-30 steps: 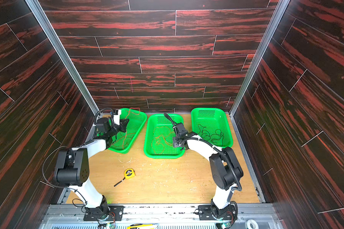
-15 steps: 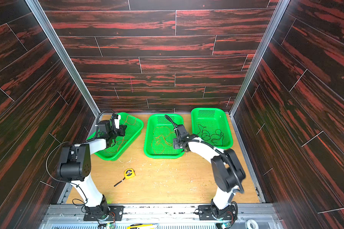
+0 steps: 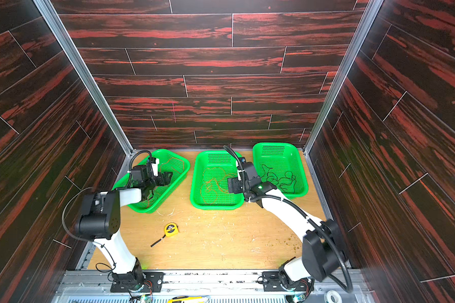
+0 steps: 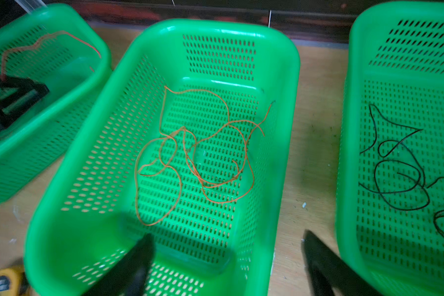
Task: Untangle and sort cables by color
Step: Place the cable into the container.
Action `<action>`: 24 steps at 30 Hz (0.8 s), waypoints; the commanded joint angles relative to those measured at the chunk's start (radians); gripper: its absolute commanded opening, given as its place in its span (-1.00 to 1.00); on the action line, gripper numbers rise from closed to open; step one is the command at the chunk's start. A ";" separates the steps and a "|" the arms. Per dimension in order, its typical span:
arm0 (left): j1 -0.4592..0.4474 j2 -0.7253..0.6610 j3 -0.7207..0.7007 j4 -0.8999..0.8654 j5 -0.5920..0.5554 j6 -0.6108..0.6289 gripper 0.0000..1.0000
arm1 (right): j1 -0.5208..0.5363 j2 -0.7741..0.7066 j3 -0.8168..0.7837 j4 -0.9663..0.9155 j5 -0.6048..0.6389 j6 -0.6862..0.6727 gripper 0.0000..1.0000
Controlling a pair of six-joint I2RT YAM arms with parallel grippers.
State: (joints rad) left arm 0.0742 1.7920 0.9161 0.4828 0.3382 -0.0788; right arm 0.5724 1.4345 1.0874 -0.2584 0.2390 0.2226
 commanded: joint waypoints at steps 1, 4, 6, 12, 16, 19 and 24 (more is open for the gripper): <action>0.003 -0.179 -0.049 0.042 -0.059 -0.002 0.98 | 0.004 -0.092 -0.045 0.057 -0.017 -0.048 0.97; 0.004 -0.306 -0.122 0.020 -0.104 0.015 0.98 | -0.008 -0.176 -0.120 0.130 -0.007 -0.091 0.97; 0.004 -0.396 -0.167 -0.023 -0.169 0.027 0.98 | -0.029 -0.237 -0.180 0.176 0.009 -0.117 0.97; 0.004 -0.638 -0.350 -0.139 -0.465 -0.009 0.98 | -0.273 -0.480 -0.464 0.364 0.046 -0.174 0.97; 0.004 -0.748 -0.492 -0.094 -0.559 -0.007 0.98 | -0.464 -0.533 -0.612 0.492 0.021 -0.209 0.98; 0.004 -0.727 -0.555 0.021 -0.565 -0.024 0.98 | -0.569 -0.501 -0.672 0.546 -0.031 -0.193 0.97; 0.004 -0.574 -0.579 0.188 -0.481 -0.008 0.98 | -0.630 -0.326 -0.808 0.884 -0.102 -0.170 0.97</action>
State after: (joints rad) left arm 0.0738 1.1603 0.3470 0.5339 -0.1623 -0.0868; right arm -0.0410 1.0214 0.3248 0.3801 0.2073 0.0509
